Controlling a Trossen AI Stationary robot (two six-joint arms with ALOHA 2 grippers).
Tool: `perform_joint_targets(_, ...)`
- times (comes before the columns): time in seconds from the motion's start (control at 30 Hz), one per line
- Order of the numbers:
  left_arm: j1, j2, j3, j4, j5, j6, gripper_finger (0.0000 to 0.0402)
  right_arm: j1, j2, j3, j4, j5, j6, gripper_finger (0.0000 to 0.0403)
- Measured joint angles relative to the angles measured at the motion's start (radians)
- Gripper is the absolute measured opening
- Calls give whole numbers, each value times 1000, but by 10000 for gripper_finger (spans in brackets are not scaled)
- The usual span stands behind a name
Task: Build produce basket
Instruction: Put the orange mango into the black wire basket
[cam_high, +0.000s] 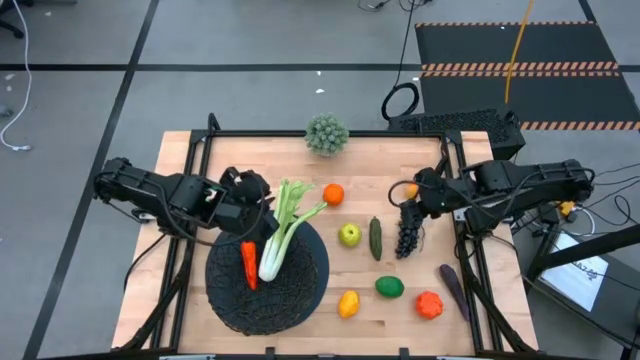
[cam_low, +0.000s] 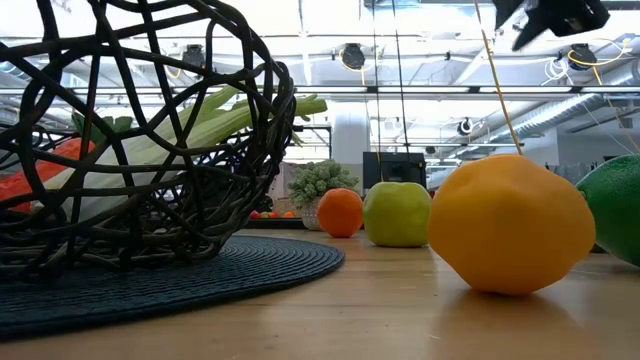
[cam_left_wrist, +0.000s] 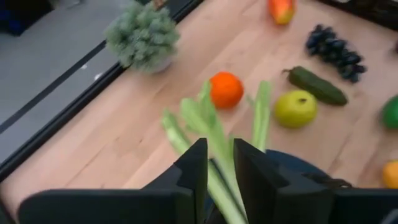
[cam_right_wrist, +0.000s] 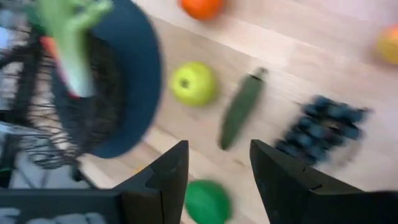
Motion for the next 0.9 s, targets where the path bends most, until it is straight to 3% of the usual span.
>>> perform_joint_targets(0.17, 0, 0, 0, 15, 40, 73, 55, -165, 9, 0, -109, -46, -62, 178)
perform_joint_targets(0.43, 12, 0, 0, 11, 44, 50, 26, -493, 8, -27, -86, -64, -213, 192)
perform_joint_targets(0.67, 42, 0, 0, 11, 43, -26, 3, -680, 9, -163, -28, -162, -311, 275)
perform_joint_targets(0.9, 86, 0, 0, 11, 43, -7, 24, -794, 10, -318, 100, -168, -258, 354)
